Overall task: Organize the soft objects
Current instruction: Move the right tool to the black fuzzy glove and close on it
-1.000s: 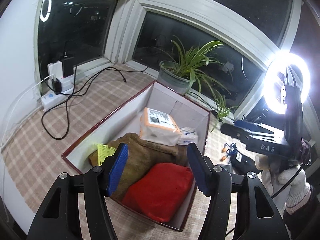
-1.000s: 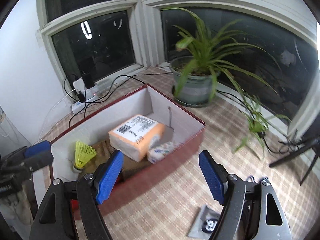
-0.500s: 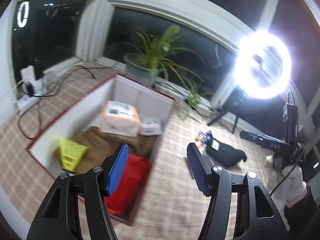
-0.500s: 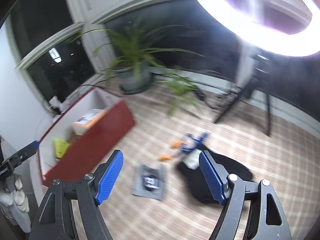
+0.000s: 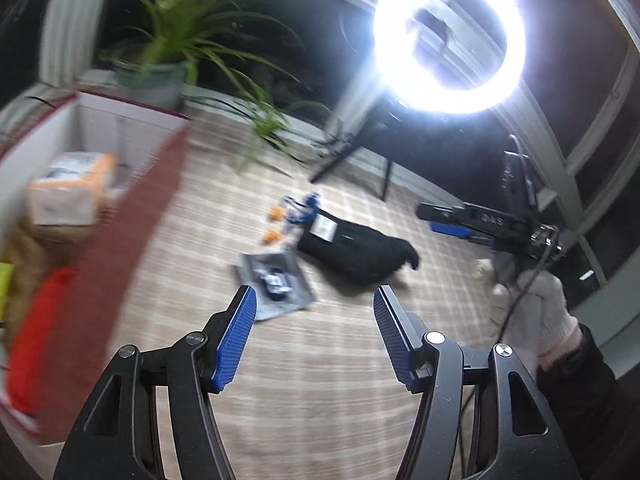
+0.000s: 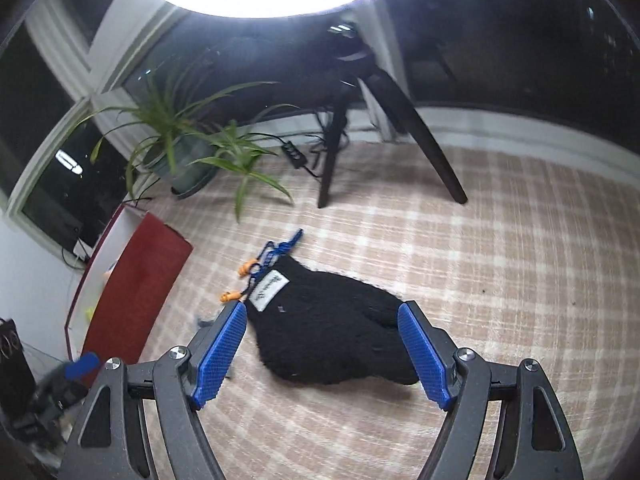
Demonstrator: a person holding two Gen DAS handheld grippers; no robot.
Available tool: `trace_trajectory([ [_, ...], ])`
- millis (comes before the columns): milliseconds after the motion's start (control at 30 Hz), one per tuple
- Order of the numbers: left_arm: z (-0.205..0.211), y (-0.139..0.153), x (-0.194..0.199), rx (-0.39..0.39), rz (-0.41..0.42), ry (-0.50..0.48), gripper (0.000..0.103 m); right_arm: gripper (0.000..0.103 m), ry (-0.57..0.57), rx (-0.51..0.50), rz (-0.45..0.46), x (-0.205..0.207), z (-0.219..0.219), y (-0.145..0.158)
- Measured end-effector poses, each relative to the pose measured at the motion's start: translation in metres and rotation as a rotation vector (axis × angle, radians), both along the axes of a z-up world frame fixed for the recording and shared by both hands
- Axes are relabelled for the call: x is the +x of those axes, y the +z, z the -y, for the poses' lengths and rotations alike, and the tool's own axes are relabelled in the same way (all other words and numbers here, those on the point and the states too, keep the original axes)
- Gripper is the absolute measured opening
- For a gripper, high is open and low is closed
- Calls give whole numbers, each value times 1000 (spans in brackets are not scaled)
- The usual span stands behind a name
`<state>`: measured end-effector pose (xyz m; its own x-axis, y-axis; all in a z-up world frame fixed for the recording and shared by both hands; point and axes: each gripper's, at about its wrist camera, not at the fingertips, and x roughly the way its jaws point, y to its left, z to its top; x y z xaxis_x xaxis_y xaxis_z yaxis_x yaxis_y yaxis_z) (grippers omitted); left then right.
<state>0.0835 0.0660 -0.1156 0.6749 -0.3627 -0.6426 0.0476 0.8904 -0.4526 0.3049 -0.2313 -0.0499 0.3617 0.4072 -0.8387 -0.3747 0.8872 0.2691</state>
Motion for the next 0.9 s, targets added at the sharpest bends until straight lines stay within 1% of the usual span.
trace_trajectory([
  [233,48,-20,29,-79,-58,-113,61,75,16,22,-93,18,11,-23],
  [333,66,-27,40,-82,-72,-142,61,75,10,28,-120,25,12,-31],
  [500,93,-41,64,-55,-97,-187,61,75,18,68,-163,41,11,-42],
  [567,99,-48,73,-58,-116,-199,61,75,16,69,-175,47,9,-48],
  [633,104,-58,83,-88,-148,-202,61,75,21,73,-186,52,8,-53],
  [700,106,-64,90,-98,-169,-199,61,75,28,82,-200,55,6,-57],
  [900,111,-76,108,-101,-193,-191,61,75,47,91,-238,64,1,-72],
])
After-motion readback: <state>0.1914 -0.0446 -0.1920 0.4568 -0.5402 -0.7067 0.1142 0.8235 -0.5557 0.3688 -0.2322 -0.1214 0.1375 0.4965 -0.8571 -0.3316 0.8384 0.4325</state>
